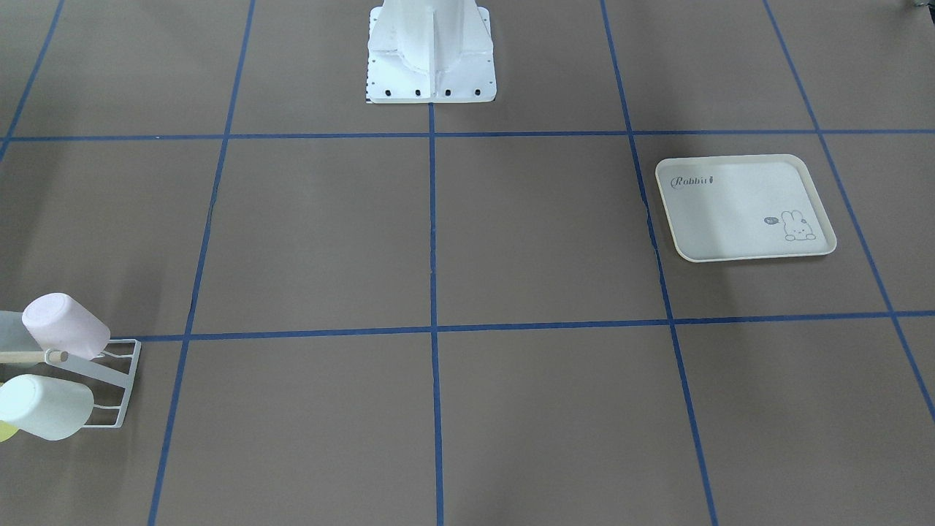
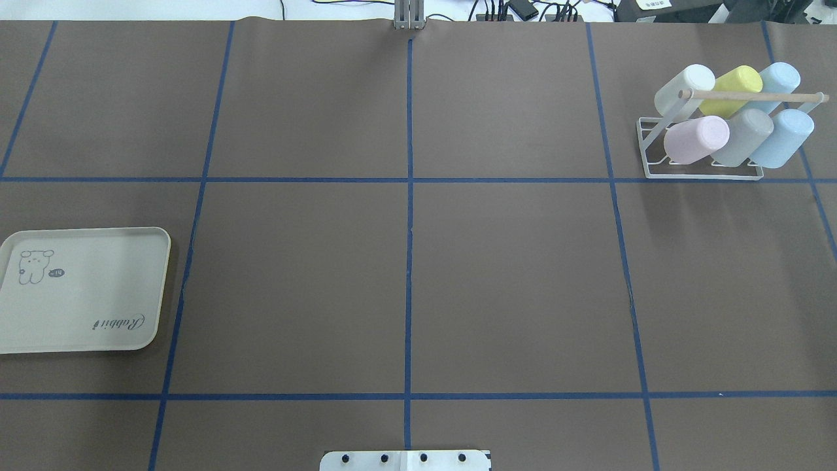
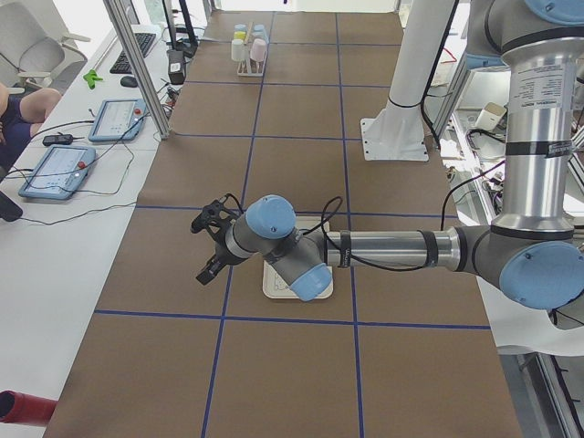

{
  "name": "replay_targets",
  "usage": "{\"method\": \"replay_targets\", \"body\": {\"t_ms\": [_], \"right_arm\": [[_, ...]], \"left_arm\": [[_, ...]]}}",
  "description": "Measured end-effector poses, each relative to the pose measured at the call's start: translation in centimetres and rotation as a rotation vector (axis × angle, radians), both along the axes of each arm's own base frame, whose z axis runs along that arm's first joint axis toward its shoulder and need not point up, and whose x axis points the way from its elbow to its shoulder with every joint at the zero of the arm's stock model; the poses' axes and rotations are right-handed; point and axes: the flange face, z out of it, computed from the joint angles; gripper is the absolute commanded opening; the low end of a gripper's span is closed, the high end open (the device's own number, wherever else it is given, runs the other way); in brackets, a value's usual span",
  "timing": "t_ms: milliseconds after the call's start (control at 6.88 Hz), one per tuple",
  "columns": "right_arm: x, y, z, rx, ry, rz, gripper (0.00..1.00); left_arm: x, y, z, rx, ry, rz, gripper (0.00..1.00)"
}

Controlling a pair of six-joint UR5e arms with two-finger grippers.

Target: Transfer IKEA cup to right arm and place on rack

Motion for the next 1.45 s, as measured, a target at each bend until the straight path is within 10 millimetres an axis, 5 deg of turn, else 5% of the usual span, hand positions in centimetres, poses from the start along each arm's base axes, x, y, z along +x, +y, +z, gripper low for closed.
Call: {"method": "replay_targets", "body": {"t_ms": [582,1018,1454], "right_arm": [[0.2,2.7,2.3,-0.044,0.021,-0.008,1.0],[-0.1,3.5,2.6,-0.072,-0.023,-0.004,1.0],[-0.5,3.8,1.9,-0.115,-0.077,-0.006,1.0]], "left_arm": [[0.0,-1.1,1.8,-0.153,-0.105,-0.009,1.0],[-0.1,0.3,-1.0,-0.298,-0.211,0.105,1.0],[0.3,2.1,3.7,-0.497,-0.161,0.189,1.0]]}}
